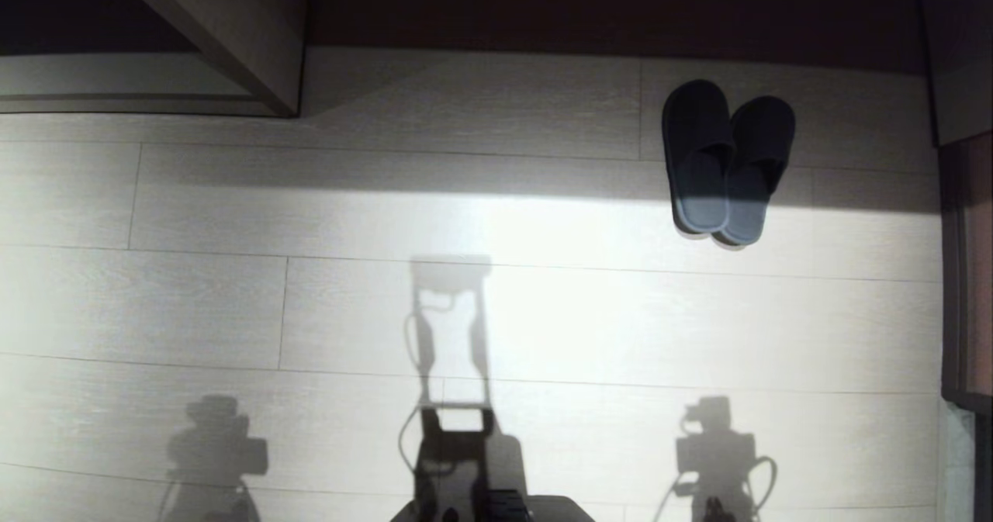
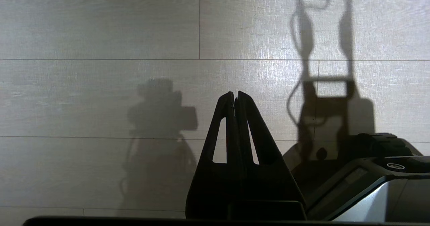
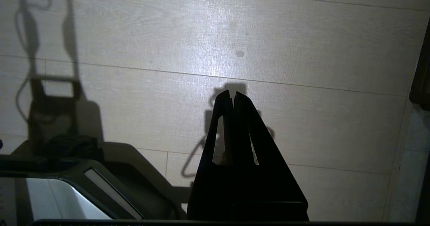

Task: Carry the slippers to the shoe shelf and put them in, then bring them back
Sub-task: Pick up the slippers on the floor

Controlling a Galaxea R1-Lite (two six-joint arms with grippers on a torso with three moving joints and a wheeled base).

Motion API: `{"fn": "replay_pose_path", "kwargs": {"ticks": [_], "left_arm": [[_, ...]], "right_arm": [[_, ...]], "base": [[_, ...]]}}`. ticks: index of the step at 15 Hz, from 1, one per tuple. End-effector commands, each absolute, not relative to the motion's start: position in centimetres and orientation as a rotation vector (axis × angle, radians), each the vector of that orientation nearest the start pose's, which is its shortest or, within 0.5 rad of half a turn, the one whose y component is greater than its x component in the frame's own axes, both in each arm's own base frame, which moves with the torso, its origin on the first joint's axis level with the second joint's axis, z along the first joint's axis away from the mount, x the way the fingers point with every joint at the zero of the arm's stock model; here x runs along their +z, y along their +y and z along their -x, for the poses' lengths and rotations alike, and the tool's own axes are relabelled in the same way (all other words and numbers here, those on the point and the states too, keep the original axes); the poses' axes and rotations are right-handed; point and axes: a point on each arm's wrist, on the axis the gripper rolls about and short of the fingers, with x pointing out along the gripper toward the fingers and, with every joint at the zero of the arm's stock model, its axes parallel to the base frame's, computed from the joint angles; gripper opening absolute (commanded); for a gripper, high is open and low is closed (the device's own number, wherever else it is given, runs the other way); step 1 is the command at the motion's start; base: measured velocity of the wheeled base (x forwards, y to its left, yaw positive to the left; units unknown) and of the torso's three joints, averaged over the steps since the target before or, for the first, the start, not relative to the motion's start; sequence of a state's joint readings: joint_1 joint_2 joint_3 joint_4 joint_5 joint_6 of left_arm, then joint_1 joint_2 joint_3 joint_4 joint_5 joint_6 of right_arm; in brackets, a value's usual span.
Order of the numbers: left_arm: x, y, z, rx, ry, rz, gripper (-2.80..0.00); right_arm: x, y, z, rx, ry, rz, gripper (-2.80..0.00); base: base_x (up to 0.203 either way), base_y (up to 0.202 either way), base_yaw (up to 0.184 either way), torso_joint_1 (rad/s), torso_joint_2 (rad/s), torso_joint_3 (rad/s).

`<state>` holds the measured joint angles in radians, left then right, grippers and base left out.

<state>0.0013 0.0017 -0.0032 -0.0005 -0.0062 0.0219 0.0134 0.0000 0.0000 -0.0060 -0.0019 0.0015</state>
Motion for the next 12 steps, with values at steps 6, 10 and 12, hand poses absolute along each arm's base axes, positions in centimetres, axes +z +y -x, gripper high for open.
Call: {"fn": "replay_pose_path", "kwargs": {"ticks": [6,10,12], "left_arm": [[7.66,-0.01,2.28,-0.003,-0.002,-0.021,-2.80],[7.66,-0.01,2.28,-0.003,-0.002,-0.021,-2.80],[7.66,-0.01,2.28,-0.003,-0.002,-0.021,-2.80]], "right_arm": [[7.61,-0.03,2.28,0.012,-0.006,-0.002,-2.80],[7.61,-0.03,2.28,0.012,-0.006,-0.002,-2.80],[7.61,-0.03,2.28,0.012,-0.006,-0.002,-2.80]], "base": [[0.000,0.000,0.000,0.002,0.00,-0.196],[0.000,0.000,0.000,0.004,0.01,-0.199],[0.000,0.000,0.000,0.002,0.00,-0.193]]}}
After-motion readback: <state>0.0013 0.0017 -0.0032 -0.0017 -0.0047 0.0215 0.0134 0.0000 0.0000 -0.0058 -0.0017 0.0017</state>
